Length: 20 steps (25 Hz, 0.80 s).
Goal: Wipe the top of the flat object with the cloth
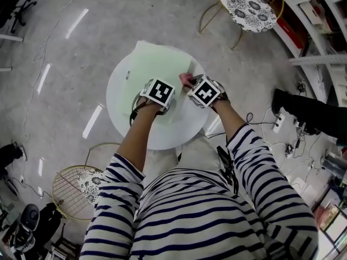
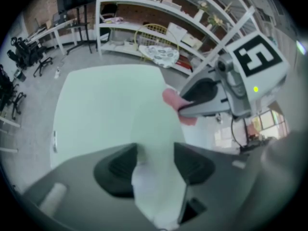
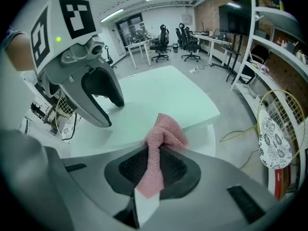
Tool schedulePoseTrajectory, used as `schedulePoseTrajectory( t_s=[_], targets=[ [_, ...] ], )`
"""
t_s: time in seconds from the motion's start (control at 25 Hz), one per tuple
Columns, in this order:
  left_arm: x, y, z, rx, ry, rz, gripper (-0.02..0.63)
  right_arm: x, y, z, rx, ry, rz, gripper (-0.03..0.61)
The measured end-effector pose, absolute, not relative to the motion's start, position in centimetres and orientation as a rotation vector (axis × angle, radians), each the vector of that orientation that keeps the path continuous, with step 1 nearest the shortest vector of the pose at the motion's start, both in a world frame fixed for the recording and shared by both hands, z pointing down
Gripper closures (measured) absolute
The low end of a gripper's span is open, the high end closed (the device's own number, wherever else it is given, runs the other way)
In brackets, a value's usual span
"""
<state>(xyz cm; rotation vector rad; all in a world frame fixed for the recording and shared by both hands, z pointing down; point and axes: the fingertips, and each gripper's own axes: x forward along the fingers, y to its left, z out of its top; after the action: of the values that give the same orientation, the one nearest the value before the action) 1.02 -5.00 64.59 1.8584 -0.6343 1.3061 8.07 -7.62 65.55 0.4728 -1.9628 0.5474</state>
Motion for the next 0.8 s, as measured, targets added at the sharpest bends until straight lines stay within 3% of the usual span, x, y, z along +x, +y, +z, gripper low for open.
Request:
schedulePoseTrajectory(
  t_s=[0.8],
  targets=[
    [1.1,-5.4,64.9,1.849,-0.643,1.310,0.370,3.5,4.7,64.9,0.141,-1.974,0.582,0.528]
  ],
)
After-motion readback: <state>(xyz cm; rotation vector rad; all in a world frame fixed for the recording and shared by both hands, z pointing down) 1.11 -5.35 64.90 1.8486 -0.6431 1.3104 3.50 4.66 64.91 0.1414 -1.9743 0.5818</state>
